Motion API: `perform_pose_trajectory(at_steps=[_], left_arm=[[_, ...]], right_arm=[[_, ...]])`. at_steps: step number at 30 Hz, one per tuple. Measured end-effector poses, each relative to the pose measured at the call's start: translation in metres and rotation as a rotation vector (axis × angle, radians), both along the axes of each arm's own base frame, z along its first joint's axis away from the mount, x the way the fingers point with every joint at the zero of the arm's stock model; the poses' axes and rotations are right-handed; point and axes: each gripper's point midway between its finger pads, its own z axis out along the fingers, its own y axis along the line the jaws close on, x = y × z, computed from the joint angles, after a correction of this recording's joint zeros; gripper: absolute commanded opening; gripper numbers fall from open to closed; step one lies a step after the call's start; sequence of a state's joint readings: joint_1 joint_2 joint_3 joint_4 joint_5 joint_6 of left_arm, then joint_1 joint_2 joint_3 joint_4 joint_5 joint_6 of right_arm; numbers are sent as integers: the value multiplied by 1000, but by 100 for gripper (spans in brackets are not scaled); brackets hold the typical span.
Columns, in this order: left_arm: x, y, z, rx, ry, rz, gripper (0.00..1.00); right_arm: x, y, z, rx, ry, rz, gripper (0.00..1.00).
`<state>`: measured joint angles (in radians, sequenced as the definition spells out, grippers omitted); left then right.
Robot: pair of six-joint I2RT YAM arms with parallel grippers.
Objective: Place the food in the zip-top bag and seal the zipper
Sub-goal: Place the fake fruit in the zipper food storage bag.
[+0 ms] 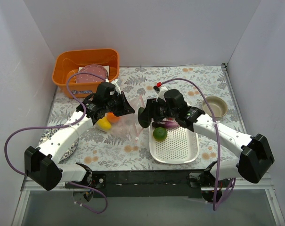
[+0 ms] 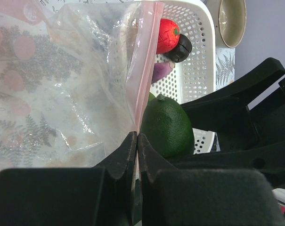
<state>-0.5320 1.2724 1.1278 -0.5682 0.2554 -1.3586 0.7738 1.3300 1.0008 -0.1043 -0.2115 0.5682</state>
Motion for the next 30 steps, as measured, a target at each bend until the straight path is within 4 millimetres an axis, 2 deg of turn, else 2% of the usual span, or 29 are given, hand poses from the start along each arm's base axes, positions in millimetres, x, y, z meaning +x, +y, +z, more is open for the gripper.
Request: perform_pose_trajectory(at_steps=[3,10,20,25,30], left_arm=[[0,0,0,0,1,1,0],[0,0,0,-2,3,1,0],[-2,-2,1,-21,20,4,0],[-2,-3,2,-26,25,8,0],[-2,-3,4,-30,23,10,0]], right_arm=[[2,4,-4,-7,8,12,31],[5,8,-29,-65,49,23,38],[10,14,-22,-57,20,48,46],[15,18,-23,-63,21,43,64],[18,16,-29,-82,27,24,77]])
